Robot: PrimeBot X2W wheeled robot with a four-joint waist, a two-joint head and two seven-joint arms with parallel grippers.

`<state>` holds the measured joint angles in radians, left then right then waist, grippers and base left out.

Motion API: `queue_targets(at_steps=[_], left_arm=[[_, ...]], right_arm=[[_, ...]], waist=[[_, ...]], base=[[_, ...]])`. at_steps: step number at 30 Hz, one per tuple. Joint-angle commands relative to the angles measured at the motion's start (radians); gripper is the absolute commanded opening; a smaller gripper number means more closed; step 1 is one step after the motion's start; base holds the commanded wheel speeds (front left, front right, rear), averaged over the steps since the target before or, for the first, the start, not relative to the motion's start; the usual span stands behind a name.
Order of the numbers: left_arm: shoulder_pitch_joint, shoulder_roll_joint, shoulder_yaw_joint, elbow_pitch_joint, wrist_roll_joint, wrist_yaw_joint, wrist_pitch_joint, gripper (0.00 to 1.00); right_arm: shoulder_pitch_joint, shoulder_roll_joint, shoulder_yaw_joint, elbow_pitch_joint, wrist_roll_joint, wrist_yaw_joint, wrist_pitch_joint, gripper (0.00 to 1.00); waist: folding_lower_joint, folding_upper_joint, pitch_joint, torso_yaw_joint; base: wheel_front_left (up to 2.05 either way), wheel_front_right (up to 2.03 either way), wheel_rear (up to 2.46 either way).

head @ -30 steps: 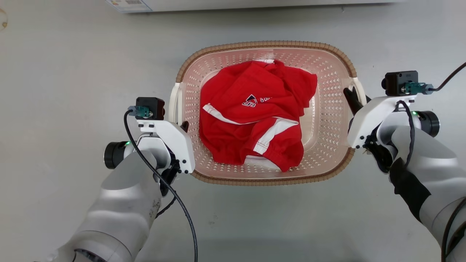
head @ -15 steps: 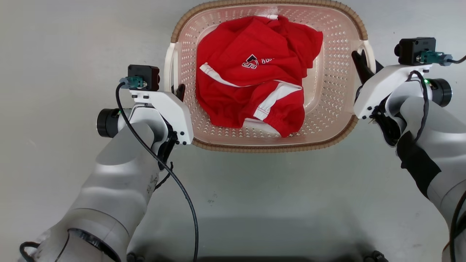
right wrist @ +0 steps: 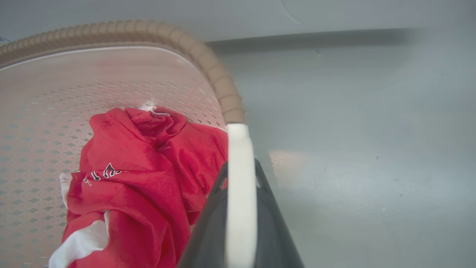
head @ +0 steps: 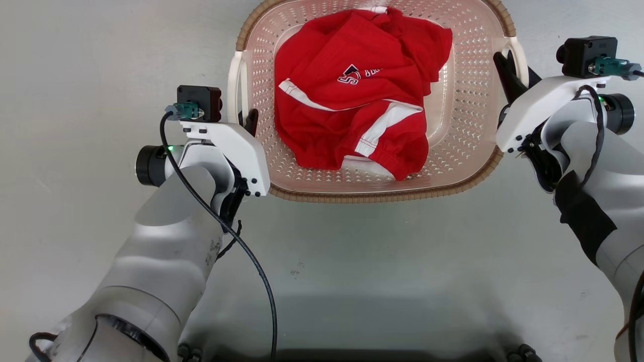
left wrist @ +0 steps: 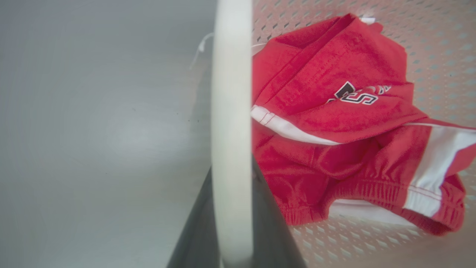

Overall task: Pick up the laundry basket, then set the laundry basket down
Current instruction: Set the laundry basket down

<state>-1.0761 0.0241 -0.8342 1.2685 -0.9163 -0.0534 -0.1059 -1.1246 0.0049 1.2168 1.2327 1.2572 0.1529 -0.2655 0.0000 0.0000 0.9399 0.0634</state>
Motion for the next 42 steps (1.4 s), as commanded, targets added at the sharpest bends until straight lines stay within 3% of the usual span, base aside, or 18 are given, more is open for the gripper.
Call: queue_targets(at_steps=[1,2,3,21,42], left_arm=[[0.013,0.07,0.017,0.022,-0.01,0.015,-0.007,0.0],[0.01,0.069,0.024,0.022,-0.016,0.019,-0.02,1.0],[0.009,0.067,0.031,0.022,-0.023,0.016,-0.032,1.0],[-0.001,0.046,0.03,0.022,-0.043,-0.056,-0.105,1.0],[0.017,0.05,0.027,0.022,-0.061,-0.066,-0.116,1.0]], right_arm=[[0.056,-0.055,-0.013,0.034,-0.001,-0.022,0.004,0.0],[0.055,-0.055,-0.02,0.026,0.0,-0.022,0.004,0.5],[0.061,-0.055,-0.027,0.015,0.006,-0.022,0.004,1.0],[0.088,-0.081,-0.002,-0.156,0.019,-0.022,0.004,1.0],[0.075,-0.076,0.034,-0.145,0.051,-0.022,0.004,1.0]], waist=[[0.0,0.0,-0.002,0.0],[0.0,0.0,-0.003,-0.001],[0.0,0.0,-0.003,-0.001],[0.0,0.0,-0.002,-0.002],[0.0,0.0,-0.048,-0.003]], base=[[0.0,0.0,0.0],[0.0,0.0,0.0],[0.0,0.0,0.0],[0.0,0.0,0.0],[0.0,0.0,0.0]])
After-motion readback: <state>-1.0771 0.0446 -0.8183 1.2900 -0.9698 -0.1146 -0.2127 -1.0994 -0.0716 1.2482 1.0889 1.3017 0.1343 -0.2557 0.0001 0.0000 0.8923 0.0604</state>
